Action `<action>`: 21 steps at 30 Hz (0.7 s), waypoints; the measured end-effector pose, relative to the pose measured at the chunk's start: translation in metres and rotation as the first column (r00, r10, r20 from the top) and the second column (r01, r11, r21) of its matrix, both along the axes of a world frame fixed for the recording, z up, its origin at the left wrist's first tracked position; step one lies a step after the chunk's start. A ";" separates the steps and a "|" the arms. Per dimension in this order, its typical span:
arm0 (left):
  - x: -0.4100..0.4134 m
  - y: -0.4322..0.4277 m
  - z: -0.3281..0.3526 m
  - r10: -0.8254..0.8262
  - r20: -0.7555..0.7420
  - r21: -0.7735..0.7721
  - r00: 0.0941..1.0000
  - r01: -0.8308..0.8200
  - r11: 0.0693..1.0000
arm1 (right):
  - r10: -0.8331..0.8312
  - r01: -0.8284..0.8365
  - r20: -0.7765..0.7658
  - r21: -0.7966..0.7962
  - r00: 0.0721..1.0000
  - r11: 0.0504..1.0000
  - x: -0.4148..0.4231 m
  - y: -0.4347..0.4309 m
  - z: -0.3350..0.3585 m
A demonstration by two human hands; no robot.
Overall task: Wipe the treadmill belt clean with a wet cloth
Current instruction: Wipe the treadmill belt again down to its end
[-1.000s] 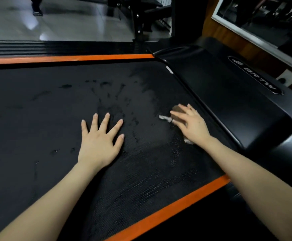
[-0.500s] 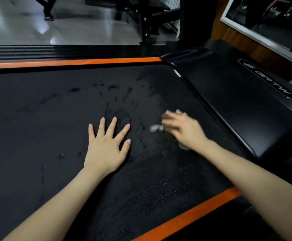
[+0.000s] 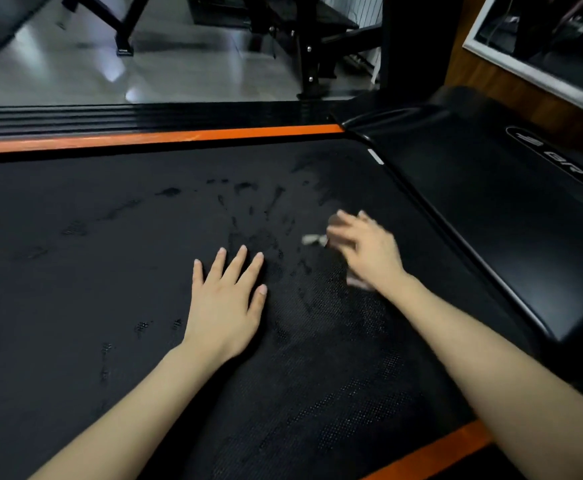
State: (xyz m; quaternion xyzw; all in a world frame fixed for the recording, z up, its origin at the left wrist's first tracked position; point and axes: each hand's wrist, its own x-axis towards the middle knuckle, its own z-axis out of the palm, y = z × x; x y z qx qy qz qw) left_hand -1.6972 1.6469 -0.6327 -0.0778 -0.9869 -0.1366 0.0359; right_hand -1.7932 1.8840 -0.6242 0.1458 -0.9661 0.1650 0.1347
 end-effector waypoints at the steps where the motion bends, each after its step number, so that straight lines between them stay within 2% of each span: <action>1: -0.003 -0.003 0.003 0.002 -0.016 -0.013 1.000 -0.002 1.000 | -0.117 0.118 0.038 -0.032 0.992 0.992 -0.015 -0.004 0.003; 3: -0.017 -0.013 0.007 0.023 -0.050 -0.055 0.998 -0.026 0.998 | -0.164 0.168 0.070 -0.053 0.984 0.984 -0.018 -0.015 0.001; 4: -0.025 -0.018 0.009 0.039 -0.047 -0.078 0.998 -0.043 0.996 | -0.092 0.095 0.058 -0.064 0.994 0.993 -0.003 -0.021 0.000; 5: -0.036 -0.024 0.008 0.063 -0.034 -0.101 0.997 -0.066 0.993 | 0.042 -0.039 0.034 -0.070 0.999 0.997 0.019 -0.028 -0.004; 7: -0.058 -0.035 0.005 0.108 0.005 -0.148 0.994 -0.106 0.983 | 0.321 -0.320 0.016 -0.055 0.947 0.946 0.068 -0.037 -0.012; 9: -0.071 -0.042 0.001 0.137 0.030 -0.153 0.990 -0.131 0.980 | 0.468 -0.468 -0.010 0.006 0.884 0.884 0.074 -0.034 -0.009; 10: -0.076 -0.044 -0.002 0.141 0.031 -0.144 0.989 -0.136 0.980 | 0.472 -0.470 -0.020 0.060 0.881 0.881 0.055 -0.029 -0.008; 11: -0.077 -0.044 -0.003 0.141 0.030 -0.143 0.989 -0.136 0.980 | 0.402 -0.399 -0.026 0.080 0.915 0.913 0.033 -0.024 -0.006; 13: -0.075 -0.042 -0.005 0.140 0.020 -0.148 0.990 -0.136 0.980 | 0.101 -0.100 -0.030 0.038 0.994 0.994 -0.024 -0.011 -0.003; 15: -0.075 -0.040 -0.006 0.147 0.005 -0.152 0.989 -0.144 0.978 | -0.135 0.137 0.027 -0.069 0.990 0.988 -0.065 -0.005 -0.002; 16: -0.076 -0.040 -0.007 0.152 0.000 -0.153 0.988 -0.150 0.977 | -0.187 0.189 0.032 -0.080 0.982 0.979 -0.072 -0.011 -0.005; 18: -0.077 -0.040 -0.006 0.149 0.003 -0.157 0.989 -0.147 0.977 | -0.156 0.159 0.042 -0.072 0.987 0.985 -0.060 -0.033 -0.005; 19: -0.077 -0.041 -0.007 0.146 0.001 -0.155 0.989 -0.144 0.977 | -0.062 0.065 0.043 -0.077 0.997 0.995 -0.042 -0.044 -0.005; 21: -0.078 -0.042 -0.007 0.146 -0.006 -0.154 0.989 -0.145 0.977 | 0.231 -0.228 0.056 -0.052 0.971 0.972 0.004 -0.057 -0.006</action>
